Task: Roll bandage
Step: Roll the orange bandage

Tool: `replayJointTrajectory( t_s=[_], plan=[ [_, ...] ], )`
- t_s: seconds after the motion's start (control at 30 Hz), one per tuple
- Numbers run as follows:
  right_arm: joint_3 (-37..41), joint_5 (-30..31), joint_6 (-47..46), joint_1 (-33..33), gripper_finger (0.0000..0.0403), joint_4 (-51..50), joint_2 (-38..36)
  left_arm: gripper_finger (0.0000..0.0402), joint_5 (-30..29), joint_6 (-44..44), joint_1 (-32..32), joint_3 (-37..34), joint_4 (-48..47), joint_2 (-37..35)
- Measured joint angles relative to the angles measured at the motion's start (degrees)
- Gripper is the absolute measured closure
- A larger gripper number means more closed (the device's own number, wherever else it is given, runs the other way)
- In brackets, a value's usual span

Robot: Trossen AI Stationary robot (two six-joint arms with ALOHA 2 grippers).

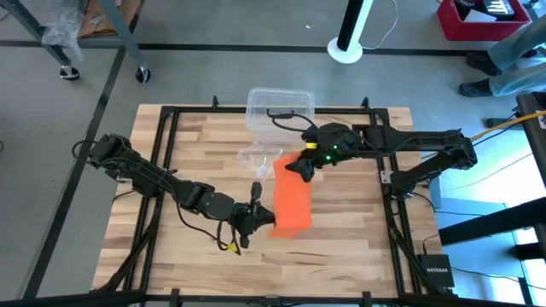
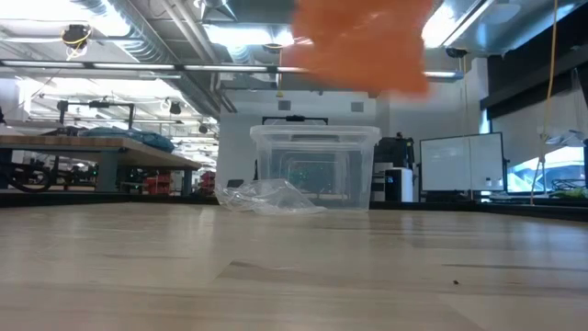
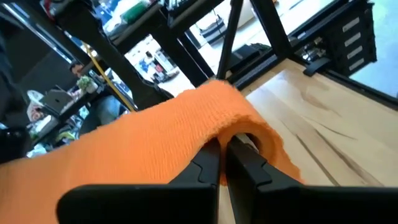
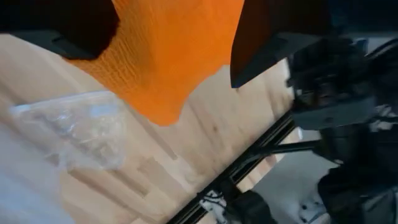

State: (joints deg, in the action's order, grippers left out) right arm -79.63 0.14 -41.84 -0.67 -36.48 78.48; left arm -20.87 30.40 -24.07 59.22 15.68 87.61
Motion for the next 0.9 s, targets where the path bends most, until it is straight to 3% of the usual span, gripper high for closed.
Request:
replayJointTrajectory(
  t_s=[0.3, 0.47, 0.67, 0.8, 0.9],
  plan=[
    [-3.37, -5.85, -3.66, -0.04, 0.0143, -6.20, 0.00, 0.0397, -0.27, -0.43, 0.17, 0.00, -0.15, 0.00],
    [-3.11, -15.71, -9.23, 1.06, 0.0144, -12.90, 0.61, 0.0397, -0.34, -0.40, 0.17, 0.00, -0.15, 0.00],
    [-3.11, -16.18, -4.98, 0.82, 0.0144, -14.02, -1.02, 0.0392, -0.51, -0.45, 0.23, 0.00, -0.19, 0.00],
    [-3.11, -7.15, 0.91, -4.49, 0.0144, -16.70, -3.76, 0.0392, -1.84, -1.48, -0.01, 0.00, -0.22, 0.00],
    [-3.11, 4.12, 4.88, -12.56, 0.0144, -20.82, -6.77, 0.0392, -3.23, -1.82, -0.05, 0.00, -0.21, 0.00]
  ],
)
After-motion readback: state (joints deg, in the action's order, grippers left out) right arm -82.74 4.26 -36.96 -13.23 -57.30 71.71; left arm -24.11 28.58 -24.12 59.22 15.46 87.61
